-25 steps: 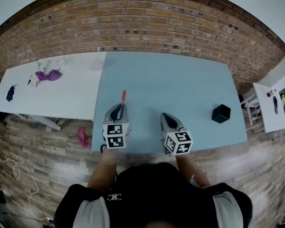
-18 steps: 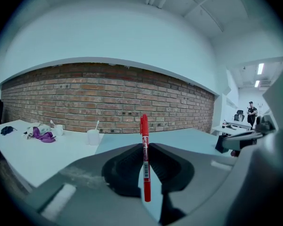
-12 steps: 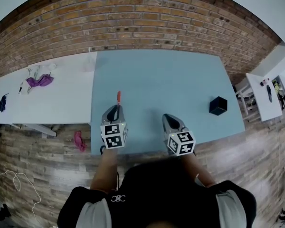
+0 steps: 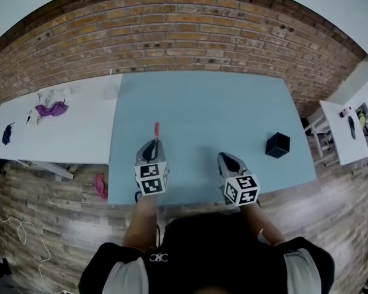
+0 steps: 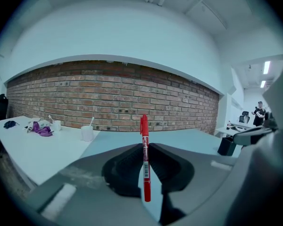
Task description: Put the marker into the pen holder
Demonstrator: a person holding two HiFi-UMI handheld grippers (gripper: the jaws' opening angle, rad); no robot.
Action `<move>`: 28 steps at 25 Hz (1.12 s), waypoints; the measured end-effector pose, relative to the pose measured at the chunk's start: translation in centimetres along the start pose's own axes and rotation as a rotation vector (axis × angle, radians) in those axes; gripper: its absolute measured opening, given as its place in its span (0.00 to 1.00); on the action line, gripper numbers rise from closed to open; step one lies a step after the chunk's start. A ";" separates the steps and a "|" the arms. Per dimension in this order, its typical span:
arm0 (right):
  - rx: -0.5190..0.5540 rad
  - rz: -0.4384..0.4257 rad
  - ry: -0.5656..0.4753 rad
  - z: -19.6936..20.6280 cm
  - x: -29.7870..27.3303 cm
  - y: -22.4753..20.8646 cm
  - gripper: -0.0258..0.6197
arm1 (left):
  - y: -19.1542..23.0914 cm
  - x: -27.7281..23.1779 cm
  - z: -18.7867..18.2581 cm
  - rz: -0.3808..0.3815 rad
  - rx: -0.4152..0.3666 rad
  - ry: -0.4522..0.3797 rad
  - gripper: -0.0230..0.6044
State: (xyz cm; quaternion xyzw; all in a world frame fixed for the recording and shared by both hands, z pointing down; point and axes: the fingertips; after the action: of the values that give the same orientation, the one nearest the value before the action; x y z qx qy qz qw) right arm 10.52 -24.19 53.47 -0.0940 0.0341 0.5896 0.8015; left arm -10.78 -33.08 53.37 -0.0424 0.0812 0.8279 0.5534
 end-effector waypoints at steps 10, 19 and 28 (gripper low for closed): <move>-0.070 0.025 -0.083 -1.1 4.3 -10.9 0.05 | -9.2 -2.0 0.6 -0.024 -0.053 0.015 0.11; -0.112 0.049 -0.153 -1.1 10.3 -22.3 0.05 | -20.9 -2.9 1.0 -0.039 -0.105 0.020 0.11; -0.120 0.000 -0.155 -1.7 17.7 -32.8 0.05 | -32.6 -0.2 1.0 -0.142 -0.100 0.004 0.11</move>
State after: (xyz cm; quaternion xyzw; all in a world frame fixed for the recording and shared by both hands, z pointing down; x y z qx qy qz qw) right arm 47.21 -17.35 52.46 -0.0958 -0.0633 0.5960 0.7947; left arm 19.43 -20.83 51.54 -0.0773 0.0378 0.7896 0.6076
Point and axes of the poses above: the fingertips, and each gripper's own axes: x backward along the fingers, y to its left, z out of its underside, and after that the axes turned 8 degrees about -y, right-handed
